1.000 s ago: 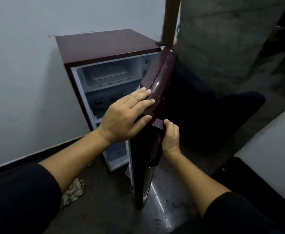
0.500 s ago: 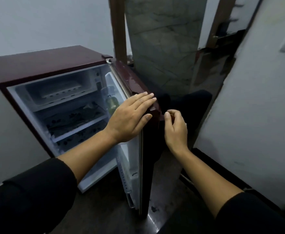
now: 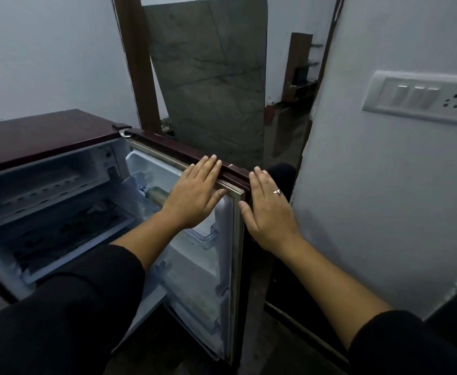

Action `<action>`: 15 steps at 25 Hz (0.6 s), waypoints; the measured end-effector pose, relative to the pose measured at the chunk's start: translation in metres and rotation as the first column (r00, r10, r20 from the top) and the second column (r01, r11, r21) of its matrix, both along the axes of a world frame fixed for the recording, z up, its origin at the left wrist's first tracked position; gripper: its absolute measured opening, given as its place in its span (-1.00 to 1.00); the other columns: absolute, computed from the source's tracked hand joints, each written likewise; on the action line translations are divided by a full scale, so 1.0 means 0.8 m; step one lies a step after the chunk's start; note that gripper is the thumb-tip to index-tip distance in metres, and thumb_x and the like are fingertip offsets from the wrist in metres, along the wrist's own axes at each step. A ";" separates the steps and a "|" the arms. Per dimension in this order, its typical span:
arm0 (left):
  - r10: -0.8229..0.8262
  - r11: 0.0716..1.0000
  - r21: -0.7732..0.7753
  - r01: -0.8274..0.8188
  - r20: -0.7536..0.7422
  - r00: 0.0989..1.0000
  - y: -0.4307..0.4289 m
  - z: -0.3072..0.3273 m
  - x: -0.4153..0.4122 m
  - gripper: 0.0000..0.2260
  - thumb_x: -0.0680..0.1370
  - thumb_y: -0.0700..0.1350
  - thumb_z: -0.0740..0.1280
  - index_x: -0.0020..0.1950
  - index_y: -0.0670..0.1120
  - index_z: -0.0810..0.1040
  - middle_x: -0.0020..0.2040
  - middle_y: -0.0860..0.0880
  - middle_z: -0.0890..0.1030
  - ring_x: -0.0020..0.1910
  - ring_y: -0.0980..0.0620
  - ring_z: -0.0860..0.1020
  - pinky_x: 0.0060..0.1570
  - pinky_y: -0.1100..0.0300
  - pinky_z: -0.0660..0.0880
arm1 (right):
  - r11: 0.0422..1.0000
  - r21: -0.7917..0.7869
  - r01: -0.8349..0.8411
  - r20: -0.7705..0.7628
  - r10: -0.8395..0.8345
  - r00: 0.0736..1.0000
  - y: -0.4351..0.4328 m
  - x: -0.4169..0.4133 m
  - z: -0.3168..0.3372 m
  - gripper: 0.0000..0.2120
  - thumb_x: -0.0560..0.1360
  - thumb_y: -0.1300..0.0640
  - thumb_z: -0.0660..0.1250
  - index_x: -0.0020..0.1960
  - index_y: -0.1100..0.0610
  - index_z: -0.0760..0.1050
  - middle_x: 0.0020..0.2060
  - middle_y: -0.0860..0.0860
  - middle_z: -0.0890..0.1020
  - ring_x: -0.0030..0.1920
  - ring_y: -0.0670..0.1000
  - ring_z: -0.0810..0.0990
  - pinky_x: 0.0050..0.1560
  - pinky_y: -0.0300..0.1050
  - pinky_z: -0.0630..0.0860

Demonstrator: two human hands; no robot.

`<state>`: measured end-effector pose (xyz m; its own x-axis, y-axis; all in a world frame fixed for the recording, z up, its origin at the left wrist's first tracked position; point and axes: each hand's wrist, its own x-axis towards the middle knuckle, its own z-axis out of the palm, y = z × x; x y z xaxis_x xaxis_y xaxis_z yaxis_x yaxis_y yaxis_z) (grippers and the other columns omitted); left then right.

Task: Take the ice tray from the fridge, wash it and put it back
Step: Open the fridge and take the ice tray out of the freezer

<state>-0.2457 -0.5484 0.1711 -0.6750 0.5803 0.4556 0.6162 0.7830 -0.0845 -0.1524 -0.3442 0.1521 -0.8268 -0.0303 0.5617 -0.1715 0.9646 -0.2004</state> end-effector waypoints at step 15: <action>0.034 0.986 -0.166 -0.011 0.136 0.990 0.062 0.017 -0.046 -0.21 0.65 0.31 -0.17 0.71 -0.21 -0.18 0.73 -0.17 -0.20 0.71 -0.08 -0.21 0.69 -0.03 -0.08 | 0.987 0.137 0.078 0.266 -0.112 0.957 0.063 -0.059 0.025 -0.19 0.66 -0.20 0.06 0.69 0.18 -0.21 0.68 0.13 -0.20 0.69 0.10 -0.15 0.67 0.12 -0.05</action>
<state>-0.2825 -0.4985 0.1848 -0.7385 0.6234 0.2569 0.6131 0.7794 -0.1292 -0.1992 -0.2940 0.1718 -0.9502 0.0006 0.3116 -0.0337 0.9940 -0.1045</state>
